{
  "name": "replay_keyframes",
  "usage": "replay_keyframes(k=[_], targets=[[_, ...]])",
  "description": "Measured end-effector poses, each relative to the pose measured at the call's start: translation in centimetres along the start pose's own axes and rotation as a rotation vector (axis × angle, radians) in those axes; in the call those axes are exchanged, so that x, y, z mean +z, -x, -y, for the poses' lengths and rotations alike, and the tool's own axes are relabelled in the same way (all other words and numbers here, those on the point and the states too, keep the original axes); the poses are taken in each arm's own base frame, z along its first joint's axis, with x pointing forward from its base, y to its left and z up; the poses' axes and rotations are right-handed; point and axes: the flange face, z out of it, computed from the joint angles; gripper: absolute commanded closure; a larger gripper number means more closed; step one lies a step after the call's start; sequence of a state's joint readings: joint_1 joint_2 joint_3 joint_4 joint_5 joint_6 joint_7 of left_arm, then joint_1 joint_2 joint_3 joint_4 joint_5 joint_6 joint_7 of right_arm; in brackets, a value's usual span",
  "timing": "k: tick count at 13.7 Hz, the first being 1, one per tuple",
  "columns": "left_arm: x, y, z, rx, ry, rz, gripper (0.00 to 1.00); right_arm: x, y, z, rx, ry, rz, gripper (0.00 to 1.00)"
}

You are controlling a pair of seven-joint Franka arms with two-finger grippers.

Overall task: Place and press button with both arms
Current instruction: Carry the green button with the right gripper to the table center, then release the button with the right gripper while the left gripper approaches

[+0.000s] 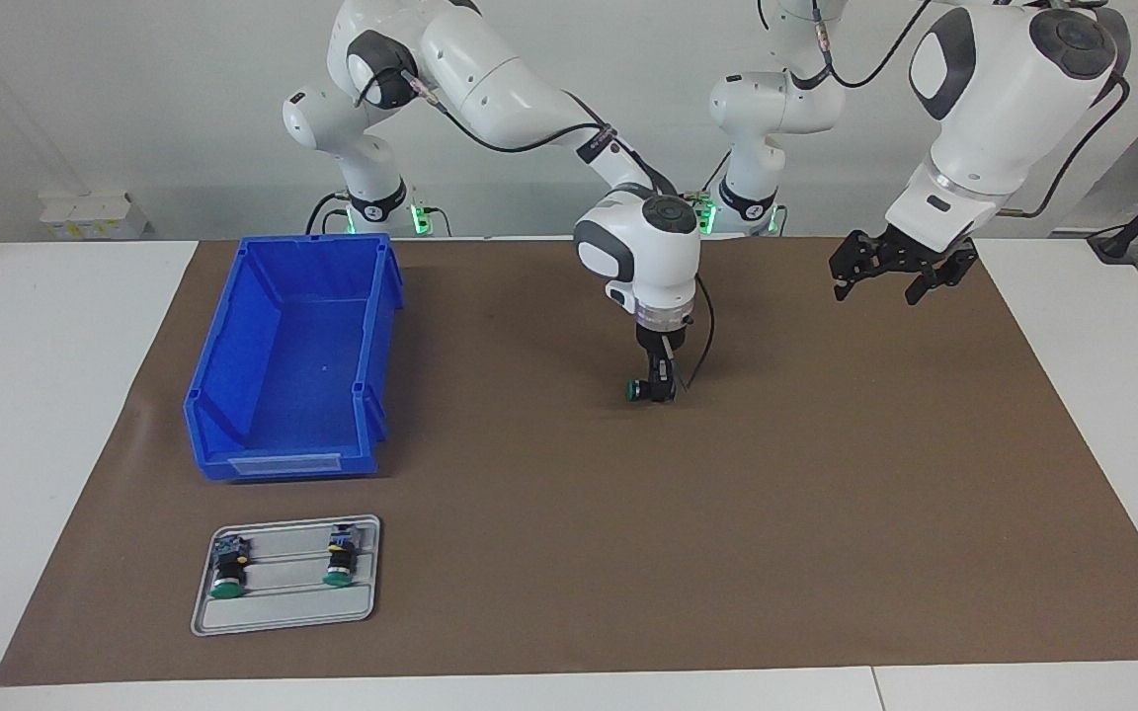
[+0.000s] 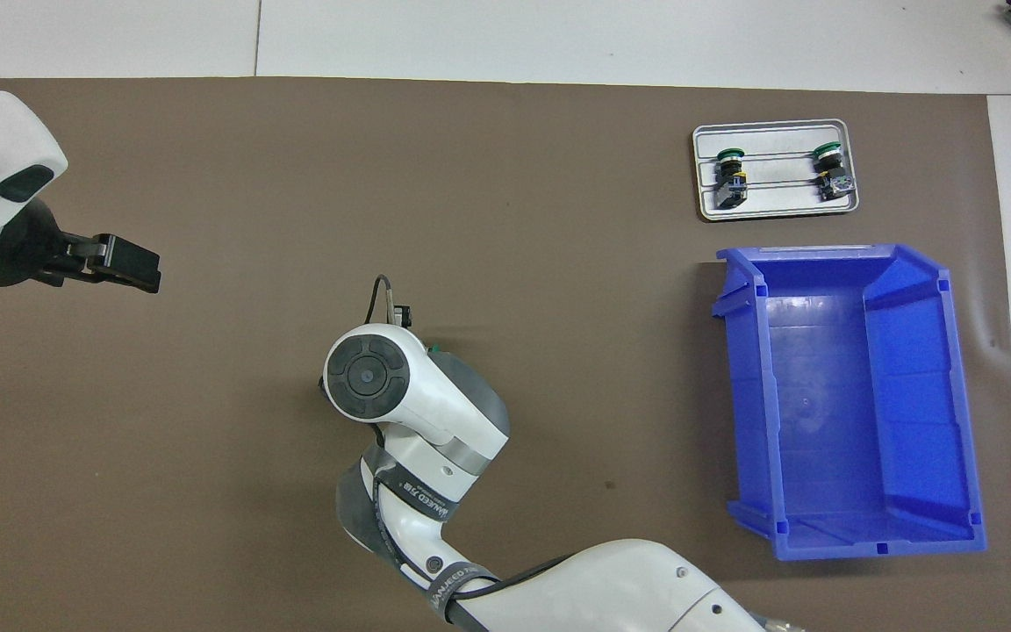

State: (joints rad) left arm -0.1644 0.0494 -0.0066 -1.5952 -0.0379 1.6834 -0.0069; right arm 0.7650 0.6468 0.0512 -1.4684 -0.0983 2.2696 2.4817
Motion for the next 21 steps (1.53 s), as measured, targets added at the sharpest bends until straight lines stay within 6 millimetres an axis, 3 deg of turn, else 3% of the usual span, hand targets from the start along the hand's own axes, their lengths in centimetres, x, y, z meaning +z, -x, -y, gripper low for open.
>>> replay_keyframes(k=[3, 7, 10, 14, 21], targets=[[0.1, -1.1, -2.9, -0.029, 0.01, -0.113, 0.0, -2.9, -0.5, 1.4, -0.052, -0.031, 0.027, 0.03], [0.5, -1.2, -5.0, 0.011, 0.015, -0.134, 0.0, -7.9, -5.3, 4.5, -0.216, -0.066, 0.027, 0.01], [1.1, -0.7, -7.1, 0.205, 0.008, -0.121, 0.0, -10.4, -10.3, 5.4, -0.367, -0.052, -0.01, 0.01], [2.4, 0.1, -10.8, 0.524, 0.0, -0.103, 0.0, -14.3, -18.4, 7.1, -0.561, 0.015, -0.062, 0.01], [10.3, -0.9, -18.6, 1.03, -0.004, -0.085, 0.0, -23.1, -32.5, 8.7, -0.912, 0.048, -0.049, 0.01]])
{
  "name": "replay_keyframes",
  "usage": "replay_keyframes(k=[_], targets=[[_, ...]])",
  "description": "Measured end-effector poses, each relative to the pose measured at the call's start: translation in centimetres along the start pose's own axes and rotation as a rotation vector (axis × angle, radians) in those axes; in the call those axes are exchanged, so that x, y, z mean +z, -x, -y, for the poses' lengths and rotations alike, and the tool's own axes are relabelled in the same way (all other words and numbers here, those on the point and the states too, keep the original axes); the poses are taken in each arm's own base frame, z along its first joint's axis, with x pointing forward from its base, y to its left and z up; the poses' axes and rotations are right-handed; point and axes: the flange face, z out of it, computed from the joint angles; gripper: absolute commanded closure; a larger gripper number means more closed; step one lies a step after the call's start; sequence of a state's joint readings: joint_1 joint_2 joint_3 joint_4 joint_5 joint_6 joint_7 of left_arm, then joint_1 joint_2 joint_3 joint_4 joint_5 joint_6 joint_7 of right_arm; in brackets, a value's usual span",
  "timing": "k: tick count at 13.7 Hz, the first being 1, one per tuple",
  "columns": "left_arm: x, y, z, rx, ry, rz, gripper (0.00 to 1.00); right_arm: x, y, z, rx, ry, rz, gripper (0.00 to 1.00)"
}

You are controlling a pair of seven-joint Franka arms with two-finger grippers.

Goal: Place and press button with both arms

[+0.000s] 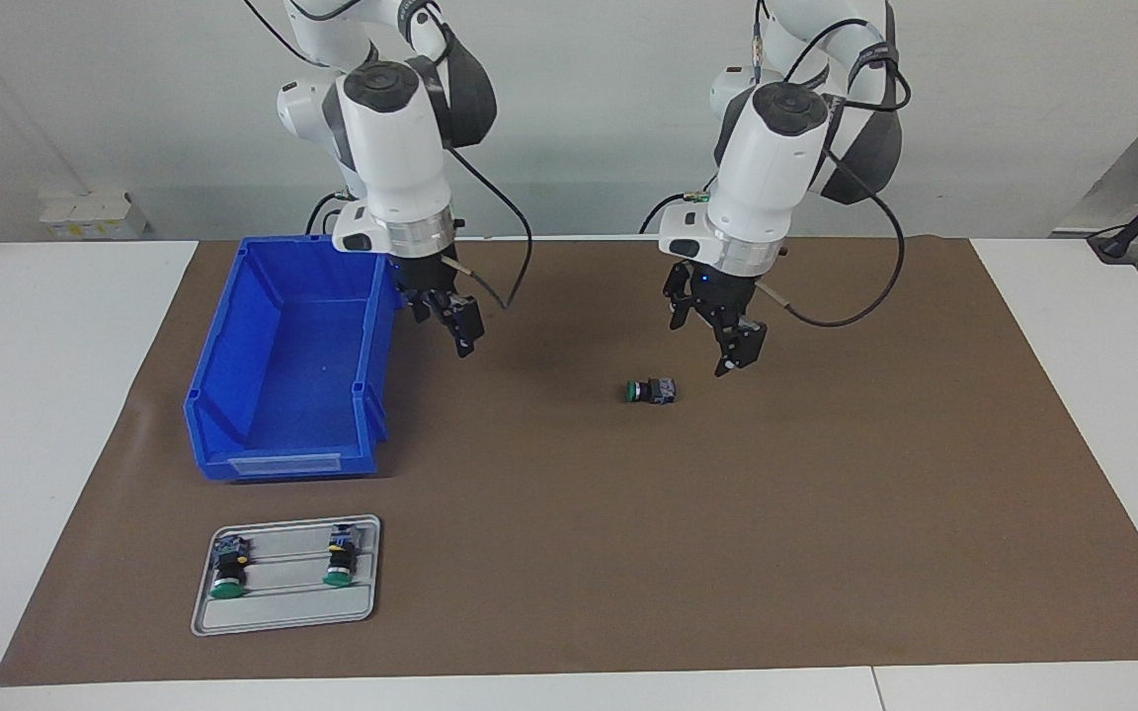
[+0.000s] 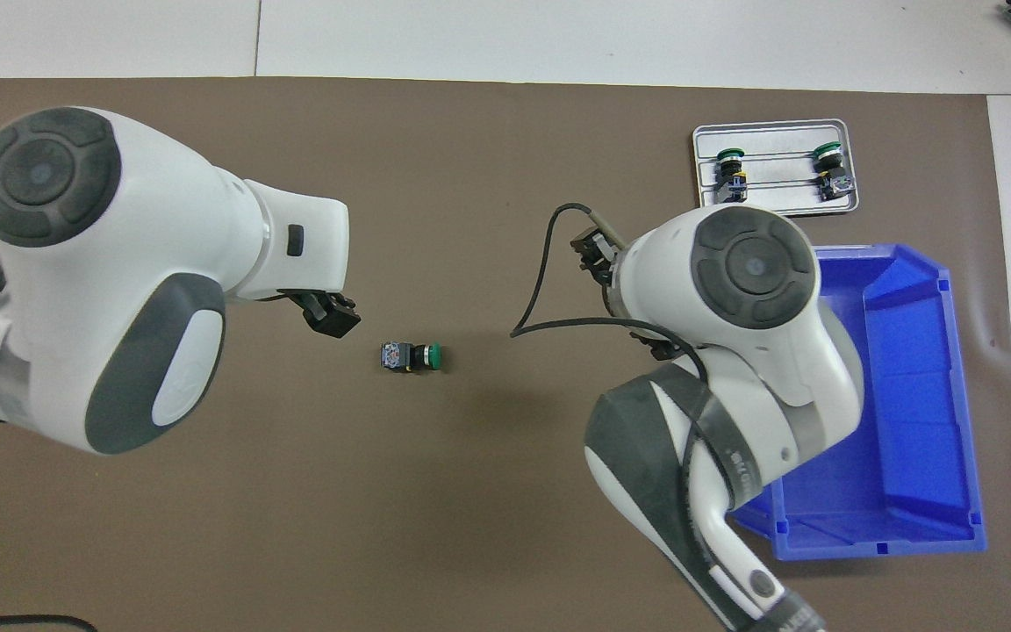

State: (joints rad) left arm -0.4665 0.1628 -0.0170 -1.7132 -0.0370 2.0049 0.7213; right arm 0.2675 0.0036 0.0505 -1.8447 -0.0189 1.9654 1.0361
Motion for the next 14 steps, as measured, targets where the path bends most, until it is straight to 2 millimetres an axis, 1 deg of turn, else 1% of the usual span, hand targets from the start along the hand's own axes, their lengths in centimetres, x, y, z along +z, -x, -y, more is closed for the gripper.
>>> replay_keyframes(k=[1, 3, 5, 6, 8, 10, 12, 14], targets=[[0.9, -0.5, -0.4, 0.065, 0.001, -0.001, 0.0, -1.1, -1.5, -1.5, -0.065, 0.001, -0.006, 0.01], [2.4, -0.6, -1.4, 0.15, 0.013, 0.016, 0.0, -2.7, -4.2, -4.4, -0.201, 0.011, -0.008, 0.01], [4.4, -0.7, -2.9, 0.228, 0.024, 0.05, 0.0, -4.4, -6.5, -6.5, -0.307, 0.031, 0.004, 0.01], [5.6, -0.8, -3.8, 0.26, 0.027, 0.064, 0.0, -5.5, -7.3, -7.2, -0.347, 0.037, 0.008, 0.01], [8.1, -1.0, -5.8, 0.316, 0.029, 0.102, 0.0, -7.7, -8.5, -8.1, -0.421, 0.044, 0.017, 0.01], [10.4, -1.1, -7.3, 0.349, 0.045, 0.134, 0.0, -9.1, -9.2, -8.4, -0.475, 0.051, 0.028, 0.01], [12.2, -0.8, -8.3, 0.364, 0.057, 0.15, 0.0, -9.4, -9.6, -8.2, -0.511, 0.054, 0.036, 0.01], [13.8, -0.4, -9.0, 0.372, 0.068, 0.159, 0.0, -9.2, -9.7, -8.1, -0.548, 0.062, 0.052, 0.01]])
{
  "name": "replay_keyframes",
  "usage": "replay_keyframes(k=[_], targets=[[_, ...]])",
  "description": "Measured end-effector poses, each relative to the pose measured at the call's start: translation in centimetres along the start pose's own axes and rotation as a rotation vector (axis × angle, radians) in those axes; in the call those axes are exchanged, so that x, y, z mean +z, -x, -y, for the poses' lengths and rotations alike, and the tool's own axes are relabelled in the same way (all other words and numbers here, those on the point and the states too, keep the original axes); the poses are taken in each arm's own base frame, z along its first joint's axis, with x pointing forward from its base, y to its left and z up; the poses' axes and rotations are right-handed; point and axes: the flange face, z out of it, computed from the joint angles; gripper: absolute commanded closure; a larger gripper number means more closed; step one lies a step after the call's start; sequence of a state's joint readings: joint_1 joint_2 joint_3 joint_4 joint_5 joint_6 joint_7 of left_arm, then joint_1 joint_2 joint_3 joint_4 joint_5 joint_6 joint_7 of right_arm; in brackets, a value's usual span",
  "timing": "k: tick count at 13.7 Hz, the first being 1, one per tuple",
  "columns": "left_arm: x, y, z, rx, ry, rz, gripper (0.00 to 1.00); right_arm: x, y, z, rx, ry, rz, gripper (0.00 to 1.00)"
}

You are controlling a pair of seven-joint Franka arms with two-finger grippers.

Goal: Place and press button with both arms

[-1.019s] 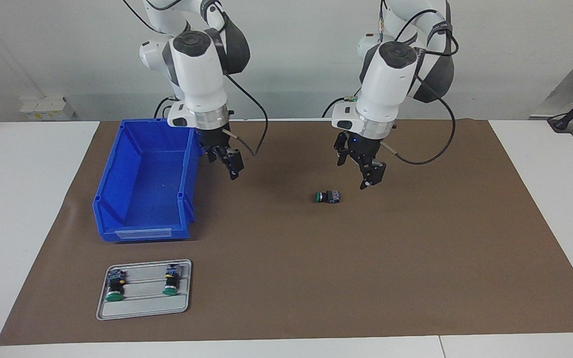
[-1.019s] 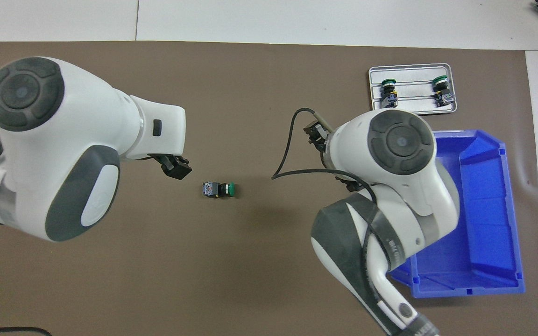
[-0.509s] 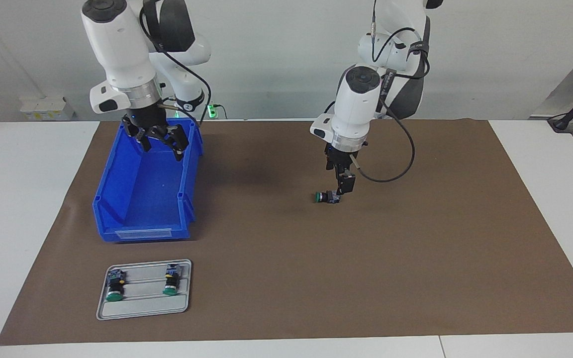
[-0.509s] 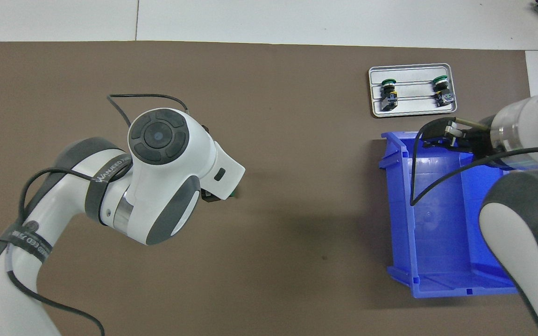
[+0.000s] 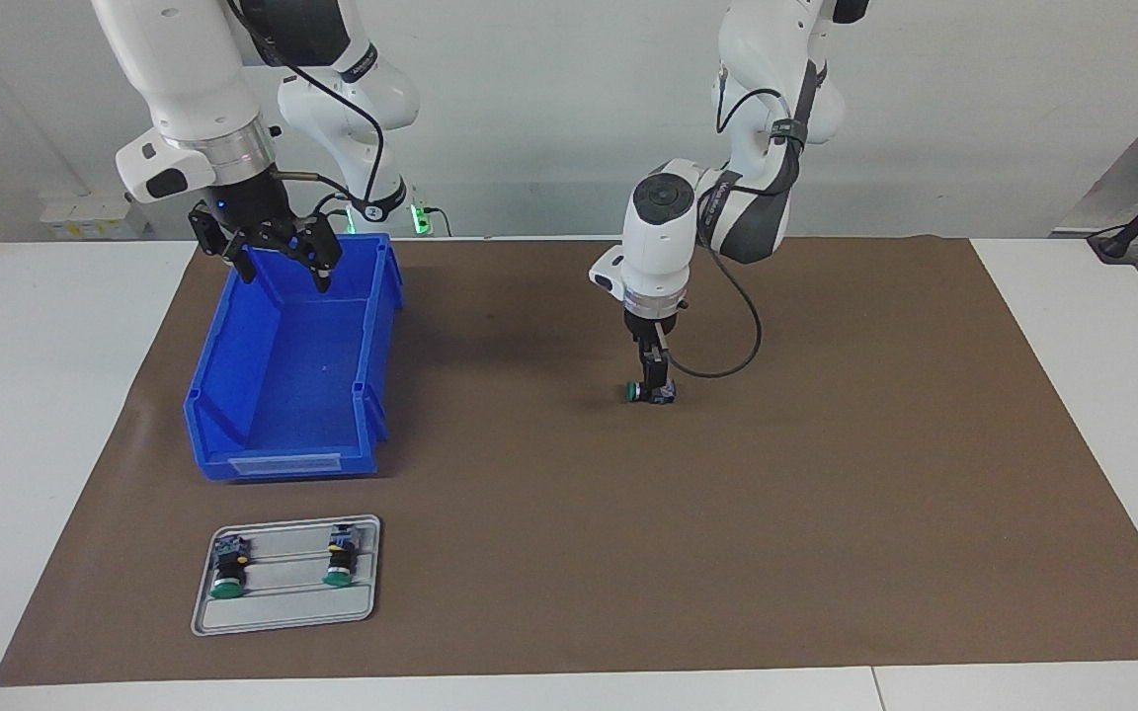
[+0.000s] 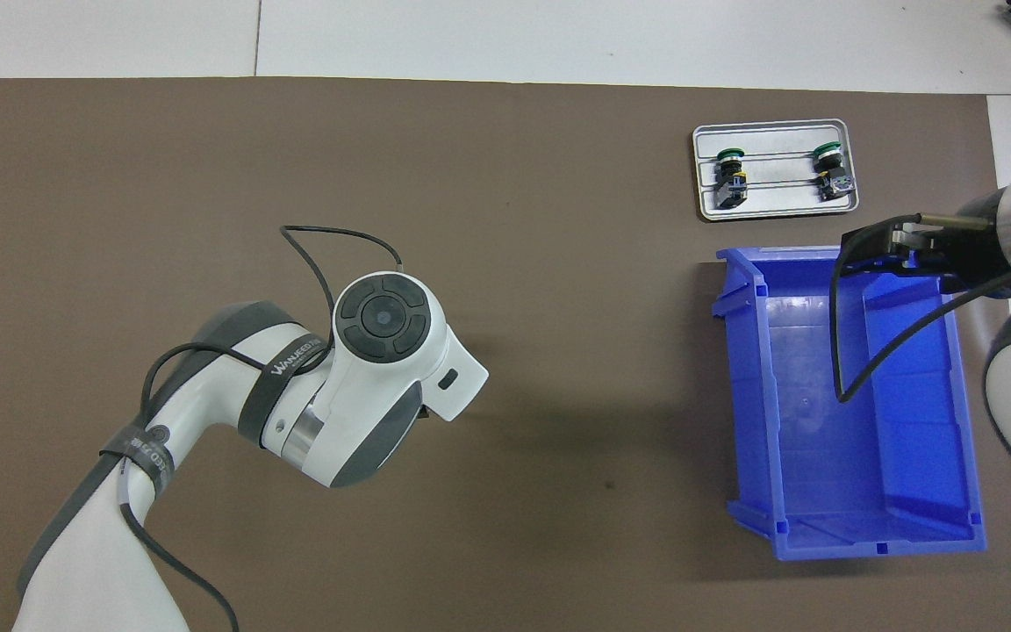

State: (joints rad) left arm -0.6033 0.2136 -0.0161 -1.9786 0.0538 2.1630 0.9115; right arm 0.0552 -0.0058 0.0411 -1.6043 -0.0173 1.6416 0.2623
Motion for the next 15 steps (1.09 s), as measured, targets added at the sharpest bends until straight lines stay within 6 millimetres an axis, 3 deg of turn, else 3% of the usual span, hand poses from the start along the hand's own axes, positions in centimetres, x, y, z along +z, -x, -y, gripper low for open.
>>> replay_keyframes(k=[5, 9, 15], targets=[[4.7, -1.1, -0.7, -0.003, -0.022, -0.023, 0.0, 0.3, 0.4, -0.1, -0.056, 0.011, 0.045, 0.0], [6.1, -0.6, -0.6, -0.013, -0.039, -0.035, 0.01, 0.5, 0.7, 0.1, -0.08, 0.015, 0.065, 0.0], [7.0, -0.4, -0.8, -0.06, -0.056, -0.052, 0.12, 0.5, 0.8, 0.3, -0.085, 0.015, 0.066, 0.01]])
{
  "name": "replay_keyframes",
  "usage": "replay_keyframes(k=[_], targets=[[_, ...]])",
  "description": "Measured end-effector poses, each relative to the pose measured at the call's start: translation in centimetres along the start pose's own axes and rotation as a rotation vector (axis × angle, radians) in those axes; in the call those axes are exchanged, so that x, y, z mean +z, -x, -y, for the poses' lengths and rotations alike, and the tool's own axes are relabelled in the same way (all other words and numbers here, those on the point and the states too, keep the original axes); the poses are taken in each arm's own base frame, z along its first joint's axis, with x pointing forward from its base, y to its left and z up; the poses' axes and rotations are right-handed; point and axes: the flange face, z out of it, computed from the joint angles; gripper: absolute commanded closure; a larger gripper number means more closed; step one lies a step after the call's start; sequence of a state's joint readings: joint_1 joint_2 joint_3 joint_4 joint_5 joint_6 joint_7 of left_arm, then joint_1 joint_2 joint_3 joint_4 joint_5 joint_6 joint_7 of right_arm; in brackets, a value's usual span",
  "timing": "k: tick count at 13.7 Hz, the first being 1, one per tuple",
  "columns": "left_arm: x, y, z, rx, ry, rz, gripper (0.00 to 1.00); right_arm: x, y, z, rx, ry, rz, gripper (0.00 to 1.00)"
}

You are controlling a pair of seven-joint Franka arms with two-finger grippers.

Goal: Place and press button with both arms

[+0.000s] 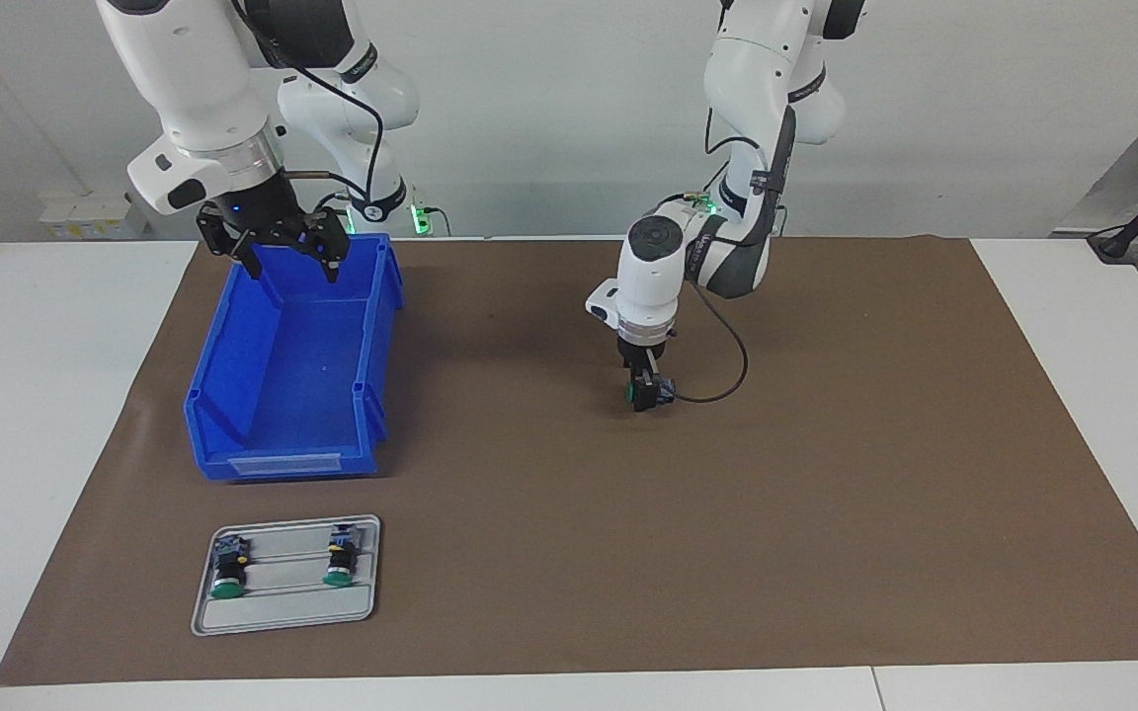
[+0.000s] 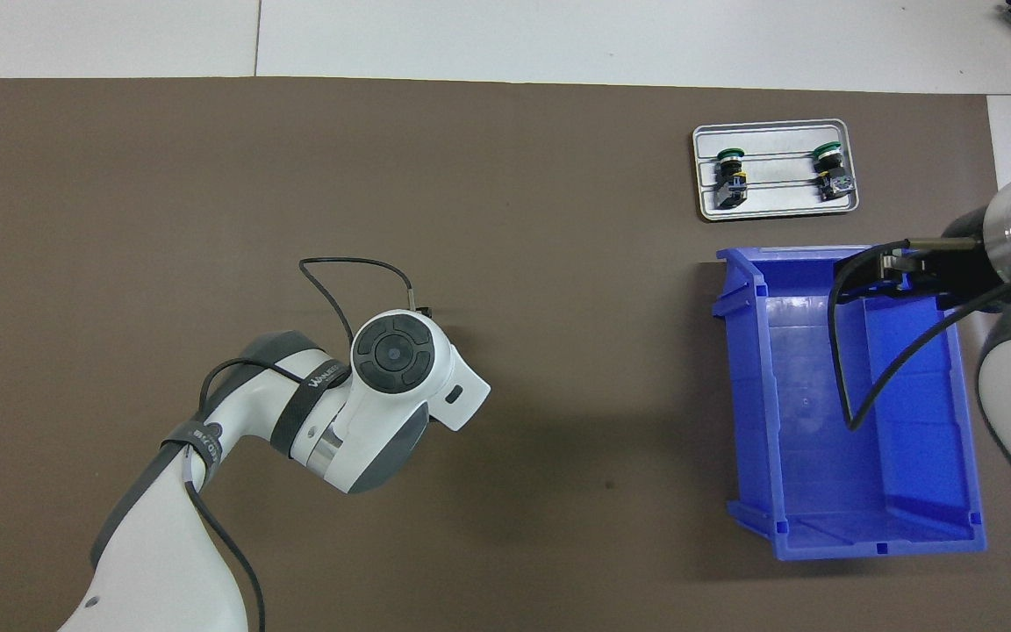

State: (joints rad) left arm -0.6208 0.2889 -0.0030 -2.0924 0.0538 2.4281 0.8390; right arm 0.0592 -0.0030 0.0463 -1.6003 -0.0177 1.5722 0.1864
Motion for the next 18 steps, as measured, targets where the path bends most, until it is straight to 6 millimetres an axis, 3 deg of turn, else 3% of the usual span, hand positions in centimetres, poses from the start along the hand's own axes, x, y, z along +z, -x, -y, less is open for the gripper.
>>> replay_keyframes(k=[2, 5, 8, 13, 18], targets=[[-0.1, 0.1, 0.2, -0.007, -0.006, -0.004, 0.28, 0.0, 0.0, 0.0, 0.0, 0.0, 0.0, 0.01], [0.0, 0.7, 0.7, -0.032, -0.006, -0.003, 0.76, 0.0, 0.0, 0.0, 0.0, 0.0, 0.0, 0.01], [-0.4, 1.3, 1.4, -0.052, -0.014, -0.008, 1.0, 0.0, 0.0, 0.0, 0.004, 0.001, 0.0, 0.0], [-0.5, 1.7, 2.0, -0.086, -0.021, -0.014, 1.0, 0.0, 0.0, -0.1, 0.011, 0.001, 0.0, 0.0], [-3.9, 2.0, 5.8, -0.27, -0.073, -0.058, 1.0, 0.0, 0.0, -0.2, 0.014, 0.0, 0.0, 0.0]])
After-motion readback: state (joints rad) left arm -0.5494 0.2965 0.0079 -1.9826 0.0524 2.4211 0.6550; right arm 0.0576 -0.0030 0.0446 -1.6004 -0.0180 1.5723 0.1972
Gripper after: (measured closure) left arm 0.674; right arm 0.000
